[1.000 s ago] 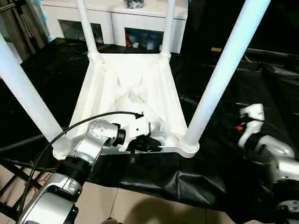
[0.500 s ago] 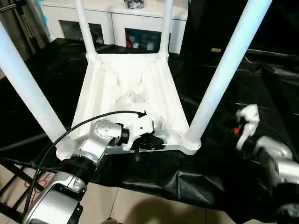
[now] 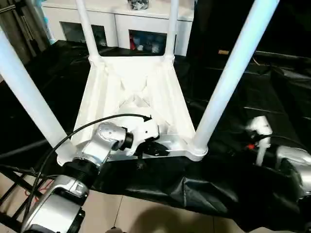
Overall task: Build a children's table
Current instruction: Rotate leg to tighten
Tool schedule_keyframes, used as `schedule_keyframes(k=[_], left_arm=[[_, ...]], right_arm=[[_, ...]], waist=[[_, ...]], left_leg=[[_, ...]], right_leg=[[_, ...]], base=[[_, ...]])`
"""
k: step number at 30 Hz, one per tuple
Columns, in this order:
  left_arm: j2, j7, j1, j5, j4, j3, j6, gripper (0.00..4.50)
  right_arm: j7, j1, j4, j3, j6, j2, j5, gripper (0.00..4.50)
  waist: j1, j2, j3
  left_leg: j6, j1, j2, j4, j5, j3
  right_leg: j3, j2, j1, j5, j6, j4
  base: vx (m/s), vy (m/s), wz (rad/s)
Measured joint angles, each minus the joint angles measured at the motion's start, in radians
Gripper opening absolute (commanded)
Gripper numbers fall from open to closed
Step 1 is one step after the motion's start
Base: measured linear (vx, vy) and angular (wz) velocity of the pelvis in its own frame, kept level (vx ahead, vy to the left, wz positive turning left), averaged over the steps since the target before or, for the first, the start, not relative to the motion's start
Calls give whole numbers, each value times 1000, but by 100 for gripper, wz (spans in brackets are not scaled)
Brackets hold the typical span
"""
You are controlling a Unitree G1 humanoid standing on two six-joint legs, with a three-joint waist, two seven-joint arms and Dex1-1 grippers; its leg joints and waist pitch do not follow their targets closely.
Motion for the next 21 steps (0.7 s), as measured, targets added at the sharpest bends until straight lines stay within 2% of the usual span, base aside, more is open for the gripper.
schedule_keyframes(k=[4, 9, 10, 13, 14, 17, 21], left_arm=[[6, -6, 11, -2, -18, 1, -1, 0], [10, -7, 17, -3, -41, -1, 11, 0], [12, -7, 18, -4, -44, -1, 16, 0], [17, -8, 18, -4, -47, -2, 21, 0], [17, -8, 18, -4, -48, -2, 22, 0], [22, -10, 19, -4, -52, -3, 24, 0], [28, -10, 23, -5, -61, -4, 36, 0]], right_arm=[[-29, -5, -2, 54, -49, 42, -57, 444], [-51, -18, 5, 88, -66, 74, -68, 444], [-52, -24, 8, 95, -65, 78, -69, 418], [-53, -47, 31, 104, -65, 82, -87, 405], [-53, -49, 38, 104, -65, 82, -89, 376], [-52, -49, 46, 105, -72, 84, -94, 365], [-43, -49, 46, 119, -70, 86, -88, 319]], waist=[[0, -1, 0], [0, -2, 0], [0, -2, 0], [-1, -2, 0], [-1, -3, 0], [-1, -3, 0], [-2, -3, 0]], left_leg=[[0, 0, 0, 0, 0, 0], [0, -1, 0, 0, 0, -1], [0, -1, 0, 0, 0, -1], [0, -1, 0, 0, 0, -1], [0, -1, 0, 0, 0, -1], [0, -1, 0, 0, 0, -1], [0, 0, 0, 0, 0, 0]], right_leg=[[0, 0, 0, 0, 0, -1], [0, 0, 0, 0, 0, -1], [0, 0, 0, 0, 0, -1], [0, 0, 0, 0, 0, -1], [0, 0, 0, 0, 0, -1], [0, 0, 0, 0, 0, -1], [0, 0, 0, 0, 0, 0]], base=[[0, 0, 0], [0, 0, 0], [0, 0, 0], [0, 0, 0], [0, 0, 0], [0, 0, 0], [0, 0, 0]])
